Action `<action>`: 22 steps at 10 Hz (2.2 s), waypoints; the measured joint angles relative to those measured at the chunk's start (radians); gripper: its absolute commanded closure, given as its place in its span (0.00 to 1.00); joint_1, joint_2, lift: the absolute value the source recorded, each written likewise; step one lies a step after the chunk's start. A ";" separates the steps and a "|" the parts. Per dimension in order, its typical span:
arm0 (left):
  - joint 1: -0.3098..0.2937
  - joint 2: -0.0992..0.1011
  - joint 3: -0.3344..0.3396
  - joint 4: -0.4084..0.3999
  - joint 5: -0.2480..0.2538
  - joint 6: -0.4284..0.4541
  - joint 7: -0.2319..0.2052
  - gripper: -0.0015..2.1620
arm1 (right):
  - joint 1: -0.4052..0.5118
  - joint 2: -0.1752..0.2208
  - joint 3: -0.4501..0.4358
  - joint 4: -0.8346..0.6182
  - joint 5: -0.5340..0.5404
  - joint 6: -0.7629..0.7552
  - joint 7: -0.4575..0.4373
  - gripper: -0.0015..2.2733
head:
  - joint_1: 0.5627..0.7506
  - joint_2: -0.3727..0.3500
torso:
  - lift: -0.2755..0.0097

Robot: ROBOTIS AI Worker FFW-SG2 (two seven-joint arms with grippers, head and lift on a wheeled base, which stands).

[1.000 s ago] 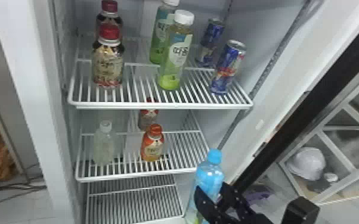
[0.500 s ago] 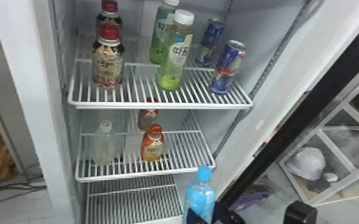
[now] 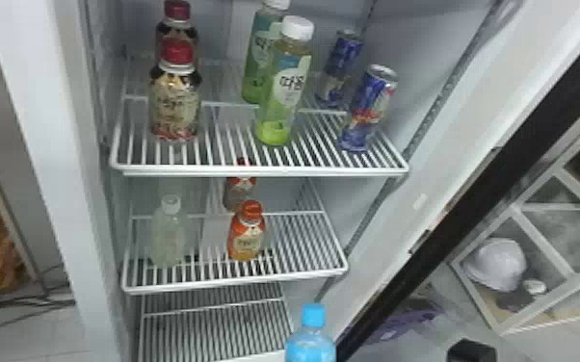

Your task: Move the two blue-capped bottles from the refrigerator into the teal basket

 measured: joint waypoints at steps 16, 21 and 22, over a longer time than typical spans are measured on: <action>-0.006 -0.003 -0.014 0.000 0.028 -0.015 -0.009 0.54 | -0.170 -0.011 0.010 0.245 0.037 0.024 0.138 0.18 | 0.70 0.03 | 0.49; -0.007 -0.004 -0.014 0.000 0.028 -0.015 -0.007 0.54 | -0.154 0.028 -0.006 0.254 0.093 -0.233 0.139 0.18 | 0.70 0.03 | 0.49; -0.008 -0.004 -0.014 0.000 0.028 -0.015 -0.007 0.54 | -0.162 0.045 -0.008 0.274 0.118 -0.358 0.128 0.18 | 0.70 0.03 | 0.49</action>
